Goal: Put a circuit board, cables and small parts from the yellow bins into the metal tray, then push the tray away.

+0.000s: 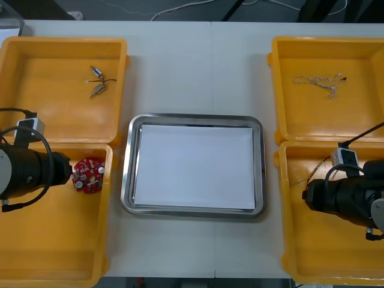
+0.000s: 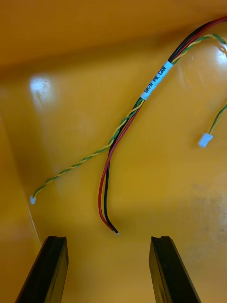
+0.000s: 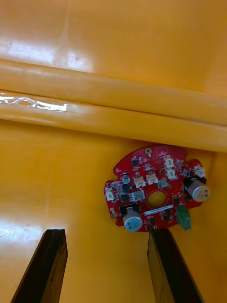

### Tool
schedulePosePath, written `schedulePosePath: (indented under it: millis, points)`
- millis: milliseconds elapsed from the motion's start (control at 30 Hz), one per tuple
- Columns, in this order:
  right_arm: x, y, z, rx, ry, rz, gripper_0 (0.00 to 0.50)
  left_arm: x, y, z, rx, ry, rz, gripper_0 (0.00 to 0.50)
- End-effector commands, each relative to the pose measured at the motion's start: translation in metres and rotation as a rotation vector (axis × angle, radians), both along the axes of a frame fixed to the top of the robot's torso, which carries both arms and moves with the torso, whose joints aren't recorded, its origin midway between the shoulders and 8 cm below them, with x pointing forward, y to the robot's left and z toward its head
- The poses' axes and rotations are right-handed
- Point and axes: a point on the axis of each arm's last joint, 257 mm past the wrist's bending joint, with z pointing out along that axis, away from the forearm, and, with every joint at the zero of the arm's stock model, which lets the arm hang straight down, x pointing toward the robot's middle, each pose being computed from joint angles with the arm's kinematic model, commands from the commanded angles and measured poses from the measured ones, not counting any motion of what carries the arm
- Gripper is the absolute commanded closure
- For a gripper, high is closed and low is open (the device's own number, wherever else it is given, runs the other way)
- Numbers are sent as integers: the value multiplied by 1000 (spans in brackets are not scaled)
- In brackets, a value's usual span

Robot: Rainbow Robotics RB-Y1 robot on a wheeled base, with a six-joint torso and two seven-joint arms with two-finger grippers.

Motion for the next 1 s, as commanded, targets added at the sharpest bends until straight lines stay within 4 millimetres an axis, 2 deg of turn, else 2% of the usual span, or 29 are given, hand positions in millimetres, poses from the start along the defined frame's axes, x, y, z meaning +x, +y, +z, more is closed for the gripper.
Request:
schedulePosePath:
  millis: [33,533,867,900,933,967,1000]
  points:
    - [-5,7,-16,34,16,-15,0,-3,-15,-8,25,-37,-47,0]
    - [3,12,-40,35,-1,-2,0,-7,-17,-24,46,-71,-80,0]
    - [3,11,-43,24,-3,1,0,0,-22,-33,47,-79,-84,0]
    - [3,11,-42,22,-3,1,38,0,-22,-33,48,-78,-85,0]
    - [4,10,-42,22,-4,0,156,0,-24,-35,47,-77,-88,0]
    - [4,11,-42,23,-3,2,227,1,-24,-35,49,-78,-90,0]
    - [4,10,-42,22,-4,0,380,1,-24,-36,53,-75,-93,0]
